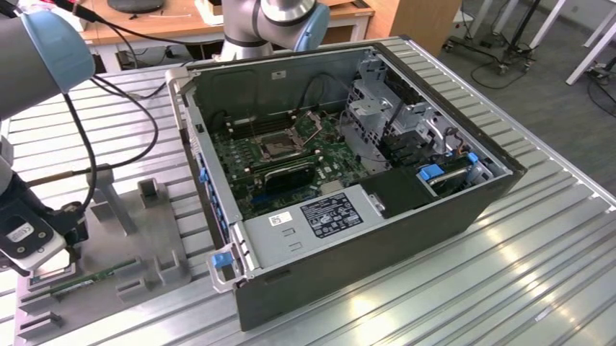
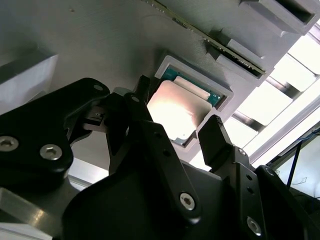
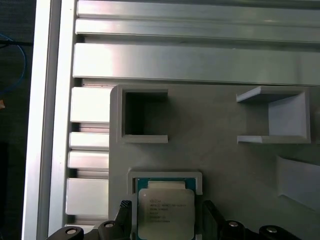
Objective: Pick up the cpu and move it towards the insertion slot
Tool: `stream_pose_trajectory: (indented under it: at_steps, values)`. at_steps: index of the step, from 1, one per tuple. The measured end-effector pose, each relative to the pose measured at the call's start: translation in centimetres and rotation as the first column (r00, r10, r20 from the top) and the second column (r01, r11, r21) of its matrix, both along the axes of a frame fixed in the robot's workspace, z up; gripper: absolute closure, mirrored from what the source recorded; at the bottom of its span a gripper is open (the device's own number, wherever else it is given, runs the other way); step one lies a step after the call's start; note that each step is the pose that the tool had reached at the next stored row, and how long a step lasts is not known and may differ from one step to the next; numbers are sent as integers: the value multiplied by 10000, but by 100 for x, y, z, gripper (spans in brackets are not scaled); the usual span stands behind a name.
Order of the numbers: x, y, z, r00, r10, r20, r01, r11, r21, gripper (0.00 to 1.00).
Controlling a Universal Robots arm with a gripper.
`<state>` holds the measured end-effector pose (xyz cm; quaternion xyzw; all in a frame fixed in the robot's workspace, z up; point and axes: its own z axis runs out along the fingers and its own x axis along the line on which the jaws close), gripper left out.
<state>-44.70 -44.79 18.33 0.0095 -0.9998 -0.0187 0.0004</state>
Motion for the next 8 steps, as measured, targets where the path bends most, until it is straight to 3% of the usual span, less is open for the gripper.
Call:
stream_pose_trajectory:
  at_steps: [8]
  values:
    - [-1, 0, -9, 10000, 0, -1, 0, 10000, 0, 34]
